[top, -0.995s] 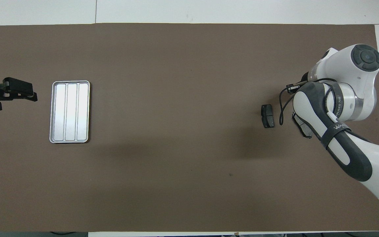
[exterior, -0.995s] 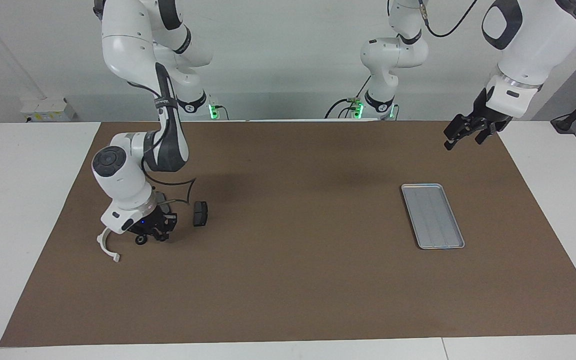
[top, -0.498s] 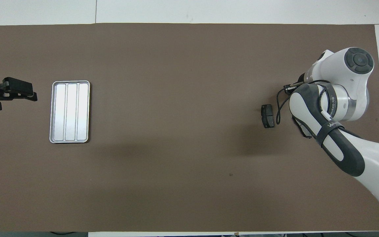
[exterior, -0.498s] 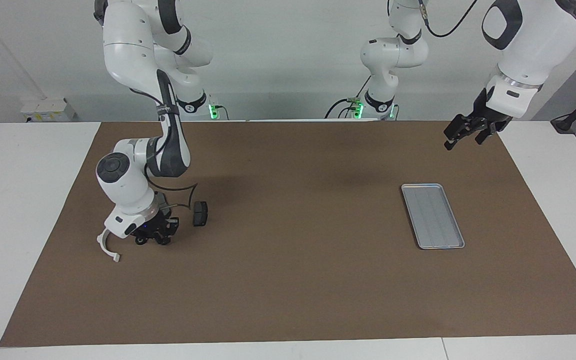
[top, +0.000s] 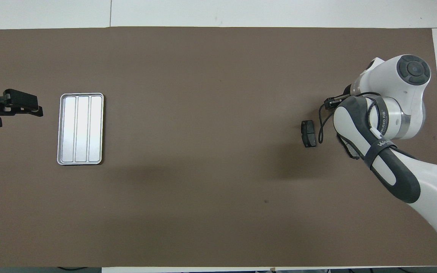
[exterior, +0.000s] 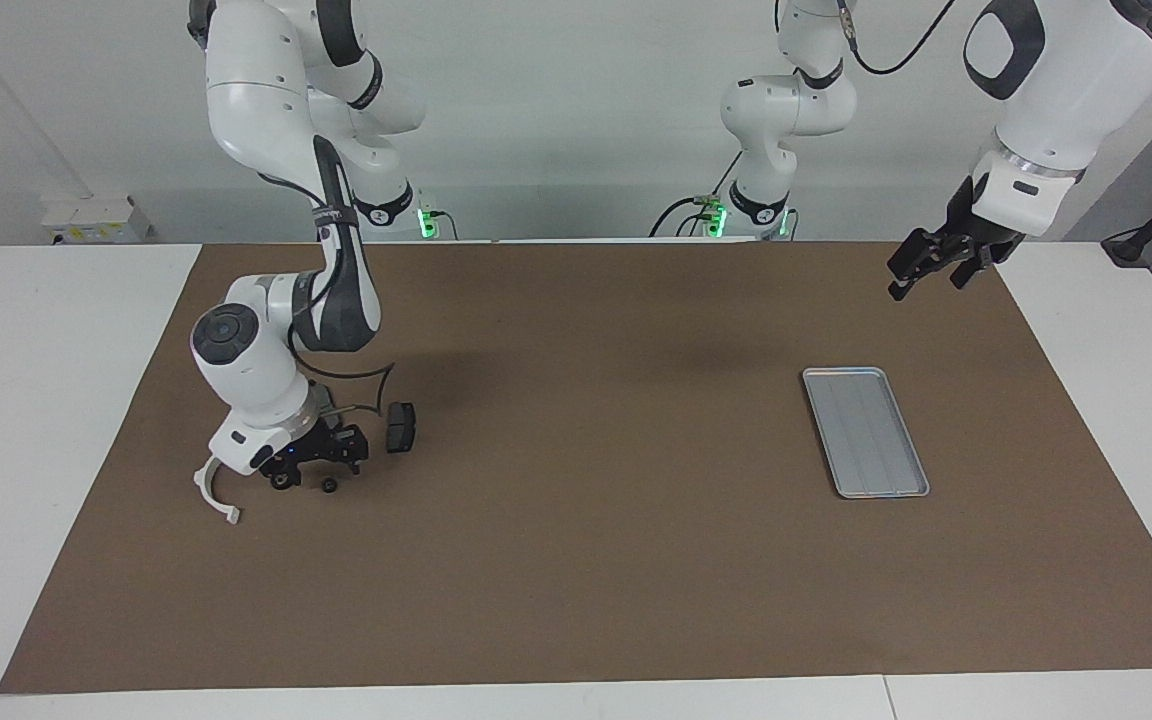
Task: Place bearing gear from tray to pile
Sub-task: 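Carry the bearing beside the white arc and open the right gripper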
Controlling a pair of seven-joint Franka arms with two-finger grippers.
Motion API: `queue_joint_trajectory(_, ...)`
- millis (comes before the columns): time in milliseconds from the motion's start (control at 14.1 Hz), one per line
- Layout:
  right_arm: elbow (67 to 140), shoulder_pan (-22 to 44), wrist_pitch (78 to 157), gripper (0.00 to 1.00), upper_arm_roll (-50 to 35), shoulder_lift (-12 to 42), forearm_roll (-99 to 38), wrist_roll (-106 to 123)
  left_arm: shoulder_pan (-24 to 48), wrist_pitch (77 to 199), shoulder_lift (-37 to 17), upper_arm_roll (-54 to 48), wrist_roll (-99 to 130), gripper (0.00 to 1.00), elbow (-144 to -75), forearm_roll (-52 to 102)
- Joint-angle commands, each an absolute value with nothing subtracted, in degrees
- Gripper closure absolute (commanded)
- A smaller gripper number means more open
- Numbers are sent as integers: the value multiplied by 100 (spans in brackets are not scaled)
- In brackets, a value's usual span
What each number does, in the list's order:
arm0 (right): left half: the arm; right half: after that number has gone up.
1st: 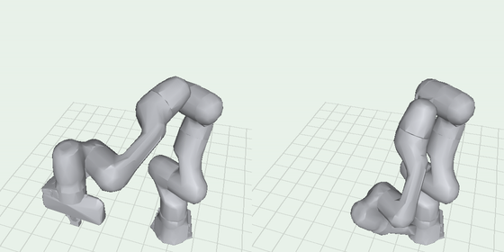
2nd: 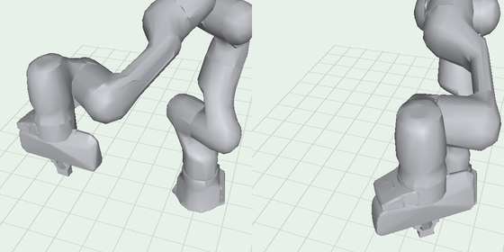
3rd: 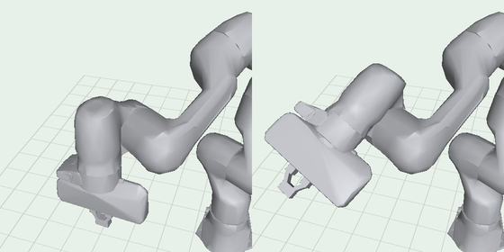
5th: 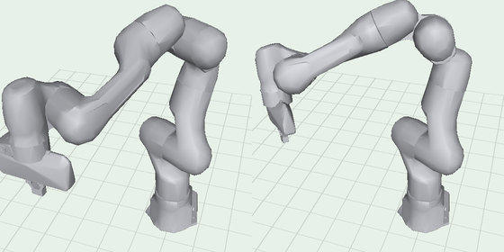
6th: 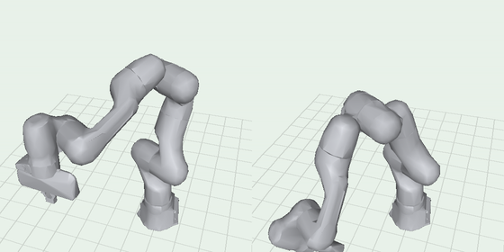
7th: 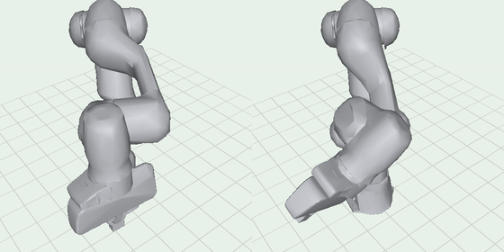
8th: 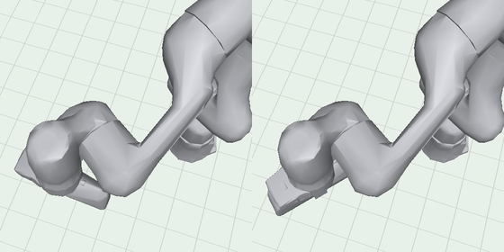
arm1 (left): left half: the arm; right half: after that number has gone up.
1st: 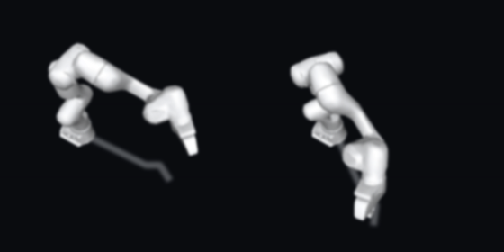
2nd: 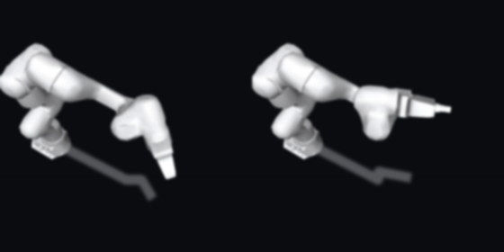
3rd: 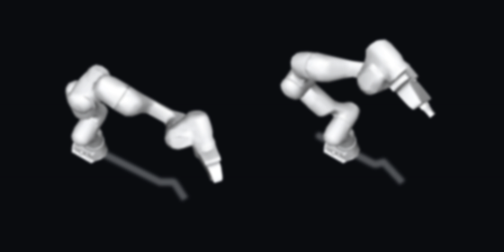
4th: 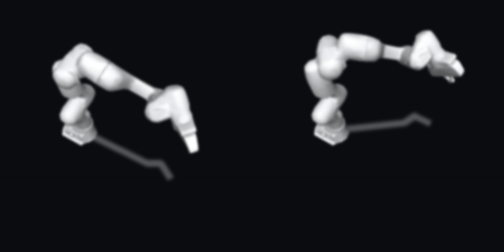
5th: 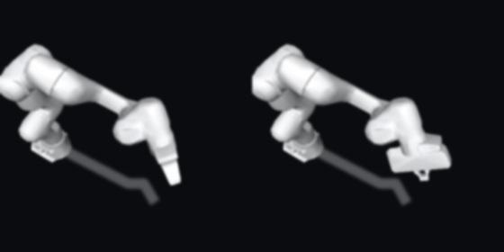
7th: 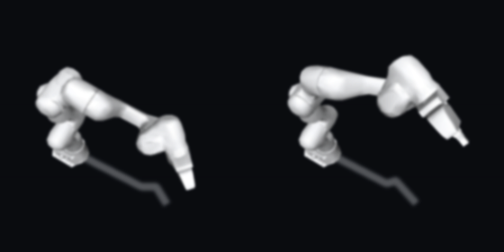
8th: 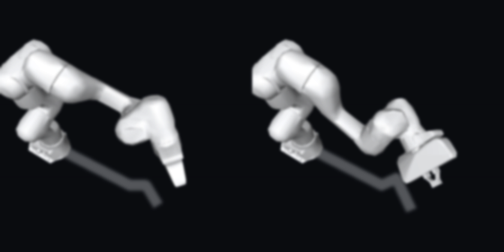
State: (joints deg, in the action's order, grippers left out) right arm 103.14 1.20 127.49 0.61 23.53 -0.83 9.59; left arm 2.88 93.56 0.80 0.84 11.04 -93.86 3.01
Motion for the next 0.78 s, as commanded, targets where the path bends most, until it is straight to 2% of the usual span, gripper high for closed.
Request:
queue_joint_trajectory(0, 9609, 114, 11685, 0, 26, 2136, -105, 941, 352, 9396, 202, 123, 1081, 0, -9527, 193)
queue_joint_trajectory(284, 9396, 141, 11067, 0, 44, 1496, 0, 747, 352, 9396, 202, 123, 1081, 0, -9527, 193)
queue_joint_trajectory(569, 9334, 79, 9865, 0, 35, 258, 18, 747, 352, 9396, 202, 123, 1081, 0, -9527, 193)
queue_joint_trajectory(711, 9334, 123, 9476, 0, 44, -104, 44, 738, 352, 9396, 202, 123, 1081, 0, -9527, 193)
